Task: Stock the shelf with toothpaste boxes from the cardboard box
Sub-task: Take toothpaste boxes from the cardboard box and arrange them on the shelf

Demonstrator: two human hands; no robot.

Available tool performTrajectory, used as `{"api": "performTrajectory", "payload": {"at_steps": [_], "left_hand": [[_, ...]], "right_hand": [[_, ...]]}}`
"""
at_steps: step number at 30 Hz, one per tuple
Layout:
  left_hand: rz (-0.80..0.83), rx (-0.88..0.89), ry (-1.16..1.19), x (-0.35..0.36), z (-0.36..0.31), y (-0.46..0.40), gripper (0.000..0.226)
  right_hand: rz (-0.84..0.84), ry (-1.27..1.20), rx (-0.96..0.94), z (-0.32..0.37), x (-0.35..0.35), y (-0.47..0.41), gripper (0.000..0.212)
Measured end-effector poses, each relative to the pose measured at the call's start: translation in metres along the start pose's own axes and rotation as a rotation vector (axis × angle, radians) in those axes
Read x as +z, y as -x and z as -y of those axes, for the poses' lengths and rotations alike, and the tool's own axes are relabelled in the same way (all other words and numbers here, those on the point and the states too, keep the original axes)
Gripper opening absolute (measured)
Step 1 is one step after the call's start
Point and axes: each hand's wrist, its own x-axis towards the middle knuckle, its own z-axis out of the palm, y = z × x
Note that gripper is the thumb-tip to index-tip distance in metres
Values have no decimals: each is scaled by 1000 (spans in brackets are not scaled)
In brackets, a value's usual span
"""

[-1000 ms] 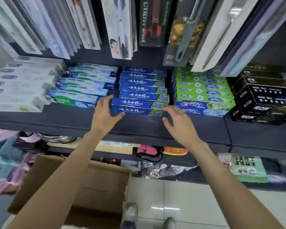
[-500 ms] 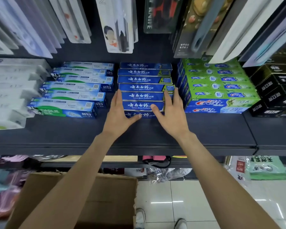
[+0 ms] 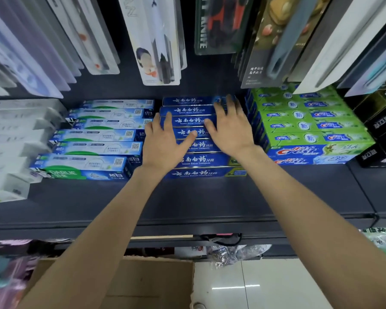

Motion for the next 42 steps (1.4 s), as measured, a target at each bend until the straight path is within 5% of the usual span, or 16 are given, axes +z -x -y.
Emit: {"api": "performTrajectory", "payload": {"at_steps": [5, 29, 36, 42], "left_hand": [[121, -32, 63, 9, -4, -10, 97], [143, 24, 160, 8, 12, -41, 95], [125, 57, 186, 2, 11, -29, 82], [258, 86, 83, 0, 12, -13, 92]], "right_hand": [[220, -8, 107, -5, 6, -33, 63], [247, 66, 86, -2, 10, -34, 57], [157, -119, 66, -5, -7, 24, 69], [140, -90, 125, 1, 3, 40, 74]]}}
